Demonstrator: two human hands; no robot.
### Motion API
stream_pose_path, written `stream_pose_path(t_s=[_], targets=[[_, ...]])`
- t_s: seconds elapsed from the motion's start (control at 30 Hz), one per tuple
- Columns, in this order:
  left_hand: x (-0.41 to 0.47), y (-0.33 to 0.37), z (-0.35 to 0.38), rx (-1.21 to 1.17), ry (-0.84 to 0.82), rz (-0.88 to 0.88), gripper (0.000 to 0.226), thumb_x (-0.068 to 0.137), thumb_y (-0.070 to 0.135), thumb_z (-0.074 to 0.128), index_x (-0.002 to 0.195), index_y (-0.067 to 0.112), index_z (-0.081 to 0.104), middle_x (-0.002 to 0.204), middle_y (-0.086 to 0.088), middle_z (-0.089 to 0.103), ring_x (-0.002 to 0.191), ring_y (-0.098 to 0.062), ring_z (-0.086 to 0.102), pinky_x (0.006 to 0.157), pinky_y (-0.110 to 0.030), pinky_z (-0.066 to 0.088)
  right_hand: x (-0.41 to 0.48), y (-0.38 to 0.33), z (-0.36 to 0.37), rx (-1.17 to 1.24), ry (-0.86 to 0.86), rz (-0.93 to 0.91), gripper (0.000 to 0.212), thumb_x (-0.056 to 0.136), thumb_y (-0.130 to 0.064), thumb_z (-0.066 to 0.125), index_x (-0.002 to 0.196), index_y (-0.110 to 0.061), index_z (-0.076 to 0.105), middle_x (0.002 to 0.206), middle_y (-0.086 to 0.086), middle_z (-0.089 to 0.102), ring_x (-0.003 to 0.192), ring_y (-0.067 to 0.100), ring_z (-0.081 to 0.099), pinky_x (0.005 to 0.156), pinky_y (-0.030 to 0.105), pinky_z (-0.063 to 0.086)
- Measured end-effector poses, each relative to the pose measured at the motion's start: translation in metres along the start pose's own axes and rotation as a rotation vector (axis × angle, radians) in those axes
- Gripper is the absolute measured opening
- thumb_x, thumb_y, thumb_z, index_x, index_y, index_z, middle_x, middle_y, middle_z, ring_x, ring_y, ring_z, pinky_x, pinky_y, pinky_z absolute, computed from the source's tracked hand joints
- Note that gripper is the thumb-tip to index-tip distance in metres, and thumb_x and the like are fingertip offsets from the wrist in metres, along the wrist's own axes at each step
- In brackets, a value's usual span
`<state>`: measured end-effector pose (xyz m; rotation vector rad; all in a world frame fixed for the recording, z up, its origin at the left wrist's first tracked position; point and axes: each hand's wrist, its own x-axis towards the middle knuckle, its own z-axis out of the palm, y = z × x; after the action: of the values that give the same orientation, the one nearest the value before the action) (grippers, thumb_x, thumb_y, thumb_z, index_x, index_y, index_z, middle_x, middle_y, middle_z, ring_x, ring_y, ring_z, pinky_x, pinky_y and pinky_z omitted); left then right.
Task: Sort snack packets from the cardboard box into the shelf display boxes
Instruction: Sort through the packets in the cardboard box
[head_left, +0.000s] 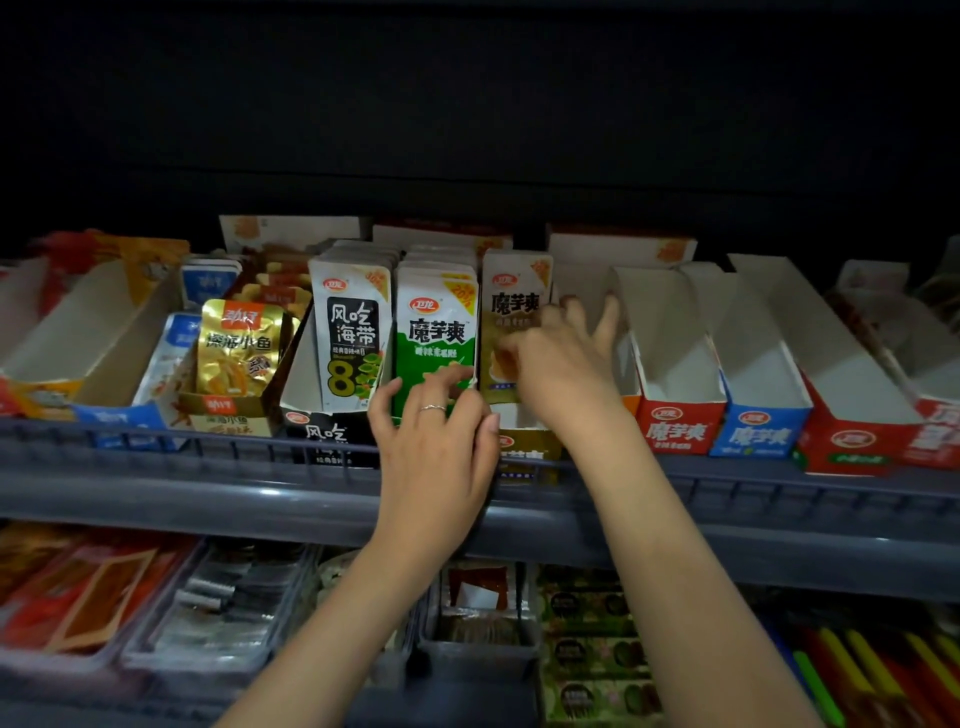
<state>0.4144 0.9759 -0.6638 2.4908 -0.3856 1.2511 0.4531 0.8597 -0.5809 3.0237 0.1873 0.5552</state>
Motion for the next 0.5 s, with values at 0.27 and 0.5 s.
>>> stream_pose_path(t_s=[0.27, 0.5], targets=[[0.0004, -0.0004, -0.0008, -0.038, 0.007, 0.005, 0.025, 0.09, 0.024, 0.039, 0.081, 0.012, 0.058, 0.11, -0.008, 0.061, 0.107, -0.022, 0.055, 0.102, -0.042, 0.021, 0.0017, -0.0072, 0.0066, -0.088, -0.004, 0.065, 0.05, 0.088, -0.016, 0.052, 0.134, -0.034, 0.048, 0.149, 0.013, 0.02, 0.14, 0.037, 0.009, 0.109, 0.063, -0.008], [0.0002, -0.0019, -0.0033, -0.028, -0.029, 0.019, 0.024, 0.091, 0.025, 0.038, 0.083, 0.013, 0.058, 0.111, -0.009, 0.06, 0.105, -0.023, 0.056, 0.101, -0.042, 0.021, 0.0029, -0.0049, 0.0033, 0.005, -0.037, 0.072, 0.056, 0.089, -0.011, 0.05, 0.138, -0.036, 0.042, 0.149, 0.009, 0.023, 0.138, 0.035, 0.015, 0.111, 0.06, -0.001]])
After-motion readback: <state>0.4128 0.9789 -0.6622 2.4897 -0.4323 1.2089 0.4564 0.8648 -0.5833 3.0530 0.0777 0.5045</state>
